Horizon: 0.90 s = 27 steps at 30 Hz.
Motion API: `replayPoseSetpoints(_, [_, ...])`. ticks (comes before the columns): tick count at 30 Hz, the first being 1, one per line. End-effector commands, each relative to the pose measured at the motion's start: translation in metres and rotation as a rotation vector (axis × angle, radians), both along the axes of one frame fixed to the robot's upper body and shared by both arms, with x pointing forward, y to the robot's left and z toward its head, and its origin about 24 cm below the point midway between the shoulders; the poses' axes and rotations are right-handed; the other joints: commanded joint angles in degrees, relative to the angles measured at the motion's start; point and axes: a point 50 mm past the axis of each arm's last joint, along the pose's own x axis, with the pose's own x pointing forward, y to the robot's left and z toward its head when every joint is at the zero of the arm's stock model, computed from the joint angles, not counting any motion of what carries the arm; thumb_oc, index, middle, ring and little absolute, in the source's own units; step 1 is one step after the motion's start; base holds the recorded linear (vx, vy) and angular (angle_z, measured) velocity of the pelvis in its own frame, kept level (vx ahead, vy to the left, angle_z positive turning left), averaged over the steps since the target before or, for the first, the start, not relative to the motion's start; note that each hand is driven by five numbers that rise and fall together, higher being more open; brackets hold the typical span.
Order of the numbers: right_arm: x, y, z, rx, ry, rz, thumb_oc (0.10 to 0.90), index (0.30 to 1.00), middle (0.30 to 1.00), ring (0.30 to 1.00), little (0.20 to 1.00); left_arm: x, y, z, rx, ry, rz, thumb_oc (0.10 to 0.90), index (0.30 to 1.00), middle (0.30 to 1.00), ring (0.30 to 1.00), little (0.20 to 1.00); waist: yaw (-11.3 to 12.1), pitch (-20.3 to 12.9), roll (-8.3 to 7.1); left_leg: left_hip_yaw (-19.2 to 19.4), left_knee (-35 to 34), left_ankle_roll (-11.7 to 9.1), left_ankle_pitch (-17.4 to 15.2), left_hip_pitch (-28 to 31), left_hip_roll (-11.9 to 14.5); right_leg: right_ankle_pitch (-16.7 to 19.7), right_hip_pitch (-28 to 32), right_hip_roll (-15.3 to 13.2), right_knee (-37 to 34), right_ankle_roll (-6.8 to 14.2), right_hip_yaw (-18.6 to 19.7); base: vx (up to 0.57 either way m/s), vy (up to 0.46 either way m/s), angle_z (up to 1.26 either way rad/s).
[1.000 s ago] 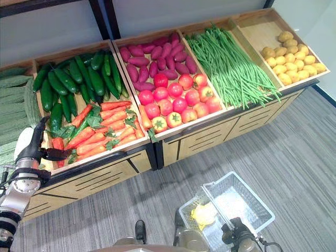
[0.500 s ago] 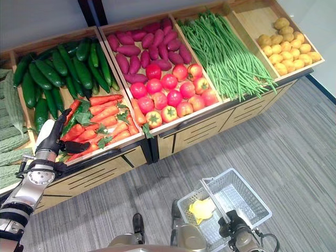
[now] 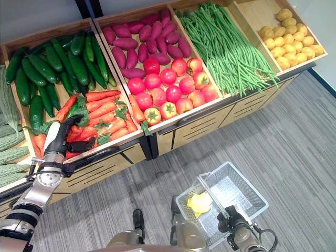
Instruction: Get the vegetables into the basket
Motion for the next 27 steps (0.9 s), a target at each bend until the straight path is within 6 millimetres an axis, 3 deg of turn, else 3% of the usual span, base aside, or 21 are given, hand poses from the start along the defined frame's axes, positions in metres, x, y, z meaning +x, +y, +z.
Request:
replayPoseSetpoints(1, [0.004, 0.002, 0.001, -0.035, -0.017, 0.059, 0.4, 0.3, 0.3, 0.3, 0.3, 0.01, 0.018, 0.017, 0.066, -0.049, 0.085, 0.4, 0.3, 0.3, 0.3, 0.3, -0.8, -3.3, -1.73, -2.3, 0.1, -2.2, -1.7, -1.2, 1.6, -3.9, 1.0, -7.6, 2.4, 9.0, 5.5, 0.0, 0.0, 0.0])
replayPoseSetpoints(6, [0.004, 0.004, 0.0, -0.037, -0.016, 0.076, 0.4, 0.3, 0.3, 0.3, 0.3, 0.014, 0.023, 0.026, 0.092, -0.077, 0.125, 0.4, 0.3, 0.3, 0.3, 0.3, -1.2, -4.0, -1.9, -1.8, 0.1, -2.2, -2.2, -0.1, 1.8, -4.0, 1.6, -7.5, 2.1, 9.1, 5.8, 0.04, 0.003, -0.08])
replayPoseSetpoints(9, [0.002, 0.005, 0.0, -0.037, -0.012, 0.076, 0.4, 0.3, 0.3, 0.3, 0.3, 0.02, 0.027, 0.048, 0.133, -0.157, 0.134, 0.4, 0.3, 0.3, 0.3, 0.3, -1.3, -4.5, -2.01, -1.5, 0.1, -2.3, -2.4, 0.6, 1.8, -4.1, 2.3, -7.4, 1.9, 9.1, 6.0, 0.02, -0.003, -0.06])
replayPoseSetpoints(13, [-0.002, 0.003, -0.001, -0.039, -0.009, 0.059, 0.4, 0.3, 0.3, 0.3, 0.3, 0.026, 0.018, 0.097, 0.2, -0.378, 0.097, 0.4, 0.3, 0.3, 0.3, 0.3, -1.1, -5.1, -2.13, -1.5, 0.1, -2.4, -2.7, 1.4, 1.8, -4.3, 3.1, -7.3, 1.8, 9.2, 5.9, 0.0, 0.0, 0.0])
replayPoseSetpoints(14, [-0.002, 0.003, -0.001, -0.039, -0.008, 0.06, 0.4, 0.3, 0.3, 0.3, 0.3, 0.025, 0.018, 0.097, 0.2, -0.377, 0.097, 0.4, 0.3, 0.3, 0.3, 0.3, -1.1, -5.0, -2.13, -1.5, 0.1, -2.4, -2.8, 1.5, 1.8, -4.3, 3.1, -7.3, 1.8, 9.2, 5.9, 0.0, 0.0, 0.0])
replayPoseSetpoints(16, [-0.005, 0.001, -0.001, -0.044, -0.002, 0.049, 0.4, 0.3, 0.3, 0.3, 0.3, 0.024, 0.014, 0.121, 0.234, -0.487, 0.075, 0.4, 0.3, 0.3, 0.3, 0.3, -1.0, -5.6, -2.05, -1.6, 0.1, -2.4, -3.0, 2.0, 1.8, -4.4, 3.8, -7.4, 1.6, 9.3, 5.8, 0.0, 0.0, 0.0])
replayPoseSetpoints(23, [-0.01, -0.003, -0.001, -0.038, 0.008, 0.028, 0.4, 0.3, 0.3, 0.3, 0.3, 0.015, -0.004, 0.151, 0.283, -0.603, -0.064, 0.4, 0.3, 0.3, 0.3, 0.3, -0.9, -6.9, -1.51, -1.8, 0.1, -2.4, -3.4, 3.2, 1.7, -4.7, 5.2, -7.5, 1.3, 9.3, 5.6, 0.0, 0.0, 0.0])
replayPoseSetpoints(25, [-0.014, -0.005, -0.002, -0.034, 0.017, 0.015, 0.4, 0.3, 0.3, 0.3, 0.3, 0.011, -0.014, 0.152, 0.193, -0.634, -0.132, 0.4, 0.3, 0.3, 0.3, 0.3, -0.9, -7.1, -1.32, -1.9, 0.1, -2.5, -3.4, 3.4, 1.7, -4.8, 5.5, -7.5, 1.3, 9.2, 5.4, 0.0, 0.0, 0.0])
replayPoseSetpoints(27, [-0.018, -0.006, -0.003, -0.023, 0.03, 0.004, 0.4, 0.3, 0.3, 0.3, 0.3, 0.0, -0.036, 0.147, -0.107, -0.687, -0.299, 0.4, 0.3, 0.3, 0.3, 0.3, -0.9, -7.5, -1.02, -2.1, 0.1, -2.5, -3.4, 3.6, 1.7, -4.7, 6.1, -7.7, 1.0, 9.0, 5.2, 0.0, 0.0, 0.0])
